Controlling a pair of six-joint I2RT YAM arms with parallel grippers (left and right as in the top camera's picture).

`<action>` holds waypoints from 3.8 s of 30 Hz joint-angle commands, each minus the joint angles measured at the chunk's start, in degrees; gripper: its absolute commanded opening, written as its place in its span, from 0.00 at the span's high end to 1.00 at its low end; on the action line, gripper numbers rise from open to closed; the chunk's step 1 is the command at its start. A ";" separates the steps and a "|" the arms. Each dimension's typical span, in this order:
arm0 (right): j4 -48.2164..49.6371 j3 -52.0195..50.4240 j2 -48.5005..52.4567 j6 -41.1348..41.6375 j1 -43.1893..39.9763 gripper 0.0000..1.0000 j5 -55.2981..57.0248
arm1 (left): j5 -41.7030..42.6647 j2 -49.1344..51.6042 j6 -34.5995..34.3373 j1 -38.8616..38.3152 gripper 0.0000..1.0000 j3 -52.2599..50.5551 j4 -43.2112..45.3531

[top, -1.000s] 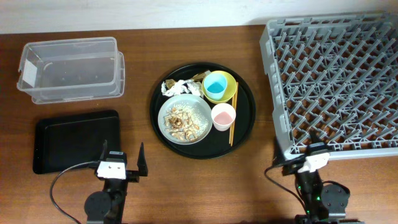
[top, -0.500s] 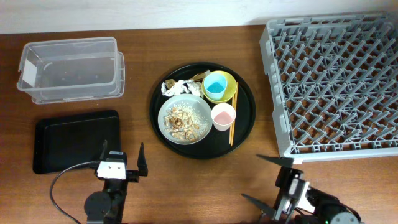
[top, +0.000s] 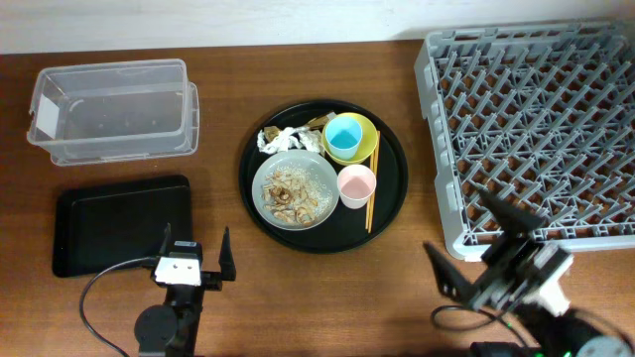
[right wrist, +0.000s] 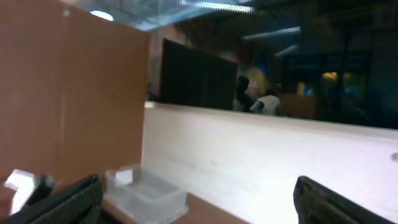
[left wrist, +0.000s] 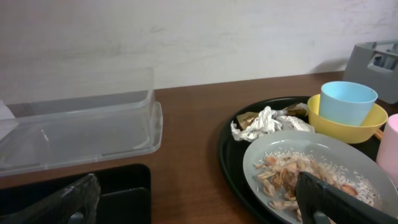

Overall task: Sort waste into correct bins and load items into the dishwasher rack
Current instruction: 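Move the right gripper over the tray toward the pink cup, then grasp the pink cup with the right gripper and lift, then carry the pink cup to the dish rack and place it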

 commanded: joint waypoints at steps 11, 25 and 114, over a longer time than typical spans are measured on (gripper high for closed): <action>-77.75 73.53 50.69 -24.63 2.62 0.02 12.83 | -0.24 -0.17 0.68 -0.26 0.01 -0.44 -0.04; -87.89 86.07 72.72 1.16 16.15 0.02 21.94 | -0.24 -0.17 0.68 -0.26 0.01 -0.44 -0.04; -97.13 117.74 113.46 -19.17 -23.93 0.96 -12.57 | -0.24 -0.17 0.68 -0.26 0.01 -0.44 -0.04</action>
